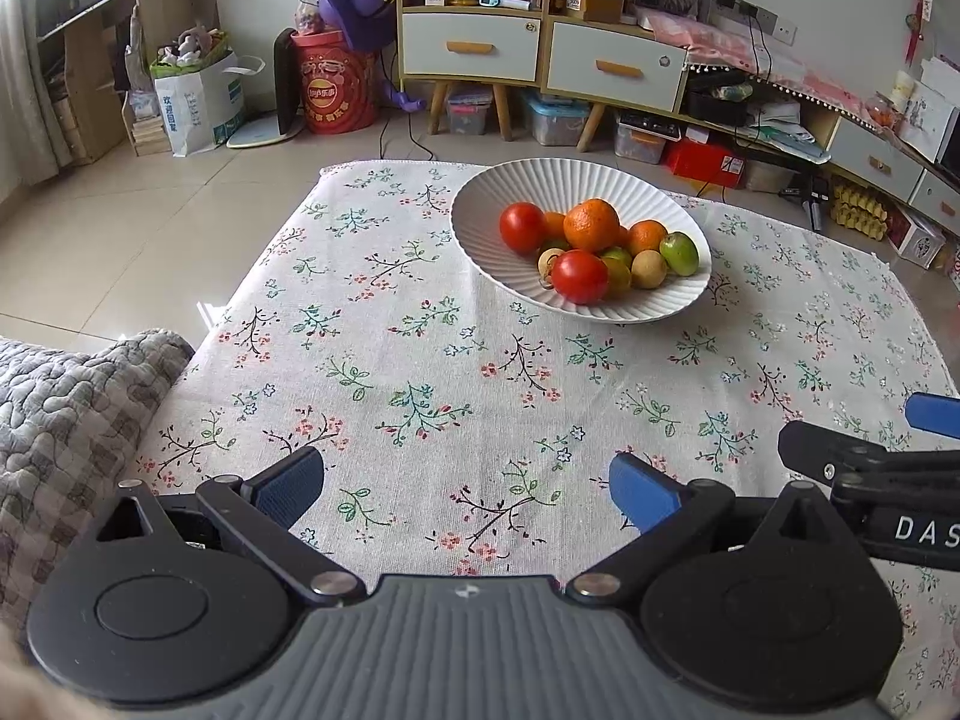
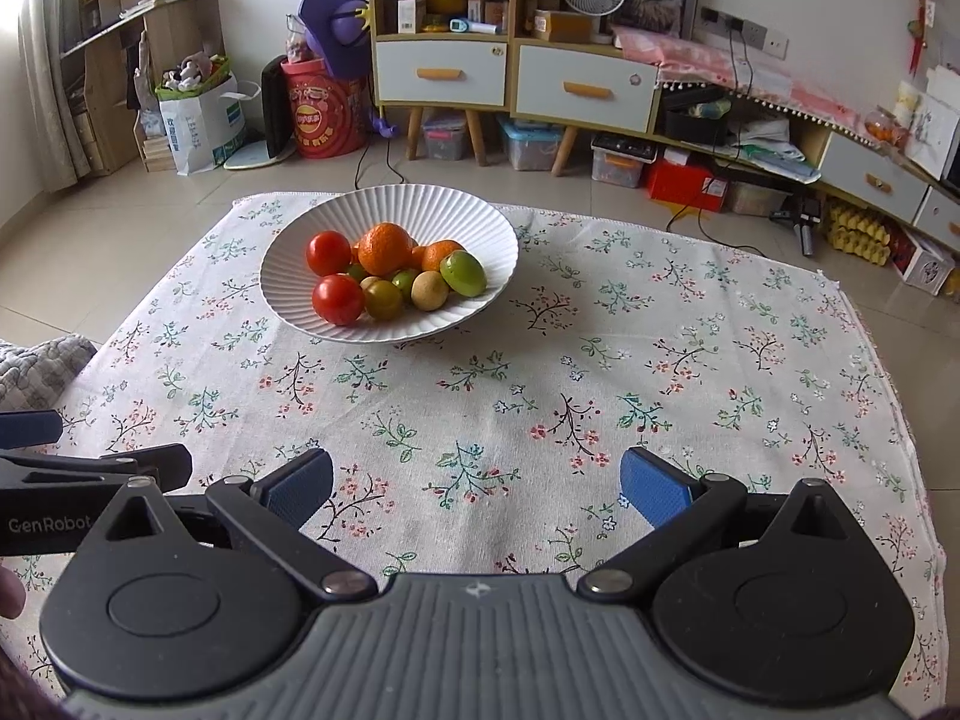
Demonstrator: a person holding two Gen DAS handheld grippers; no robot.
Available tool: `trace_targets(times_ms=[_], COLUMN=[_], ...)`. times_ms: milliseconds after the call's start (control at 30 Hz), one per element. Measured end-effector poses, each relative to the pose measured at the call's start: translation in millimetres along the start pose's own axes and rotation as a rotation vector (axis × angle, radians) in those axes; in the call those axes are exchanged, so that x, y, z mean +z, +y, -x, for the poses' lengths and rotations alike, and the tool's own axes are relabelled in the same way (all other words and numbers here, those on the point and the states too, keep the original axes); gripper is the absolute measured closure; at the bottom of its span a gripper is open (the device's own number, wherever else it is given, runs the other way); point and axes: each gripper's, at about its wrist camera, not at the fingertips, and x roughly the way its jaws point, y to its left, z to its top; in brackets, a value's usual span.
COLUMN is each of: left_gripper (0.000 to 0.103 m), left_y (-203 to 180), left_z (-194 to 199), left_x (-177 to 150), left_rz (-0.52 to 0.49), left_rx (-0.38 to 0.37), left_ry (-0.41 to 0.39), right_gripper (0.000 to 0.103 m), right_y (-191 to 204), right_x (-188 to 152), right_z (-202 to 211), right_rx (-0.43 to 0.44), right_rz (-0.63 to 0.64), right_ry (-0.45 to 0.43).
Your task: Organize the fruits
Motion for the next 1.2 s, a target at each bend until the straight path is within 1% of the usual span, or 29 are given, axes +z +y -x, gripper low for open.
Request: trace_targets(times_ms=[400, 567, 1200], left_gripper=[0.006, 0.007, 0.007], left_y=[-2.2, -3.9, 4.1], left_z=[-0.1, 0.0, 0.7], left_x=[-0.8, 0.3, 2.8], left_rz=[-0.009, -0.008, 0.009], left_rx=[0.005, 0.018, 0.037], left_ry=[-0.003, -0.006, -0.009], right_gripper=[0.001, 0.001, 0.001], right_y=[-0.8, 1.1, 6.1], right_x=[0.2, 3.6, 10.5], right_z=[0.1, 0.5, -1.5], right_rx=[-0.001, 0.0, 0.003], right_rz=[-0.004, -0.012, -0.036], right_ry=[0.004, -0.002, -0.013])
